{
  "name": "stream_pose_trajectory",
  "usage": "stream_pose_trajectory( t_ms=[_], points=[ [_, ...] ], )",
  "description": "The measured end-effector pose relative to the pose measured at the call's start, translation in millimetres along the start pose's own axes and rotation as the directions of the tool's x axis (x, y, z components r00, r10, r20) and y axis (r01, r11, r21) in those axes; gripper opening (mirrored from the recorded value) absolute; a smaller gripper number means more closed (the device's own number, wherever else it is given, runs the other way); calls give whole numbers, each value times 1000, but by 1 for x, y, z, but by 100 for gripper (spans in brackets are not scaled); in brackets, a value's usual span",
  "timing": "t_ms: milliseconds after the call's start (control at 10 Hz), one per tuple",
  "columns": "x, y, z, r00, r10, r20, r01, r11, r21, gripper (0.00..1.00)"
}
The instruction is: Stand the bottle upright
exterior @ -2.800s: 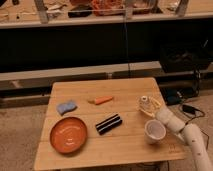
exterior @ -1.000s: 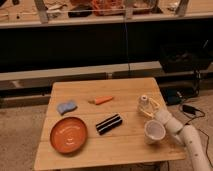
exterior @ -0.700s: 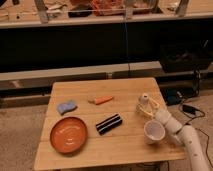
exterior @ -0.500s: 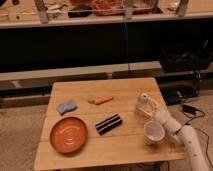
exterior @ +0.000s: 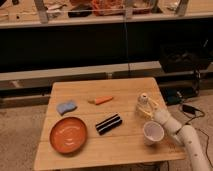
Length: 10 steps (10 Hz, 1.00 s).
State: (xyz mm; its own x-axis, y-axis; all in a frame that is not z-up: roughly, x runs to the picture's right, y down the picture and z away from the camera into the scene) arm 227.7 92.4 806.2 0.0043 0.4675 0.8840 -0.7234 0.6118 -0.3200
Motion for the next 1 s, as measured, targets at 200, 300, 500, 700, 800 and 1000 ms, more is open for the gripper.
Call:
stream_pose_trajectory(
  t_ms=[200,300,500,700,800,1000],
  points=[
    [0,-2,1,1000,14,-13,-14,1000,8,75],
    [1,-1,-1,1000,13,-13,-13,1000,-2,79],
    [1,0,-2,1000,7,-11,-7,1000,-10,80],
    [1,0,0,1000,6,-15,-6,1000,-13,80],
    [3,1,-1,1000,7,-18,-7,1000,-22,80],
    [3,2,0,1000,7,-20,-8,1000,-26,80]
  ],
)
